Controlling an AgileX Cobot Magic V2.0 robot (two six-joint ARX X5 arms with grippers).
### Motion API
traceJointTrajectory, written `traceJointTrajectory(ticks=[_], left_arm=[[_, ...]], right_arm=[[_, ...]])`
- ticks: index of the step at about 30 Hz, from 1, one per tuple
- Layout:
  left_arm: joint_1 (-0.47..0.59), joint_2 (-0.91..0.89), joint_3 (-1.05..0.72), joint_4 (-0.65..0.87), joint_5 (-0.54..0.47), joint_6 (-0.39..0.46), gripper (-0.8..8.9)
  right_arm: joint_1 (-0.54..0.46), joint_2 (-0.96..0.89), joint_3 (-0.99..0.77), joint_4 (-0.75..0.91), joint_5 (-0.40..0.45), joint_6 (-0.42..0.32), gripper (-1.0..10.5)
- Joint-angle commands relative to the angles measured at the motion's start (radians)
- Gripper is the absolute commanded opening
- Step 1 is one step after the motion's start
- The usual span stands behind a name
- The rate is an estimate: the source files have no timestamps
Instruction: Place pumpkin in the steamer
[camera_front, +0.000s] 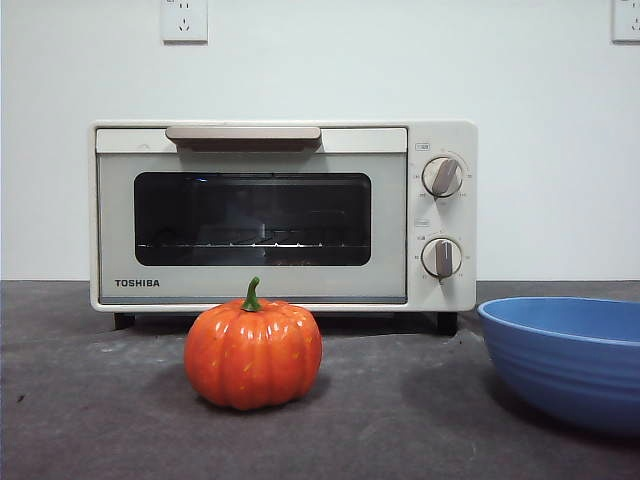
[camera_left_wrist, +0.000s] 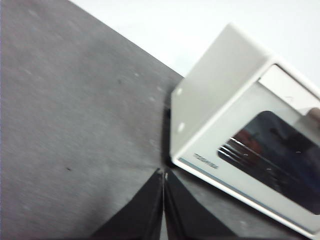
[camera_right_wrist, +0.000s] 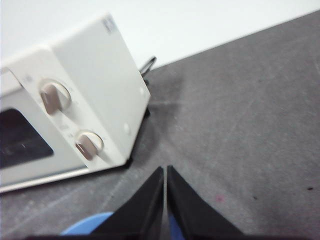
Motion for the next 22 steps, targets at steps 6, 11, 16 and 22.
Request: traceJointTrajectory(ticks=[6,11,16,22], left_arm=[[0.002,0.017,0.122,0.008,0.023,-0.047,0.14],[0.002,0.085,0.229,0.004,0.047,-0.027,0.14],[0.002,0.195,0.365,-0.076,0.116,0.064,0.14],[0.002,0.373,0.547,-0.215,0.230,0.197,0.14]], right_arm=[[-0.002,0.002,0.120,0.009,0.001,0.061,0.1],[-0.001,0.058,0.240,-0.011,0.001,0.049,0.1],[-0.001,0.169,0.381,-0.071,-0.012,-0.020,0.1],[-0.001,0.357,0.565,-0.228,-0.094,-0.138,0.1]])
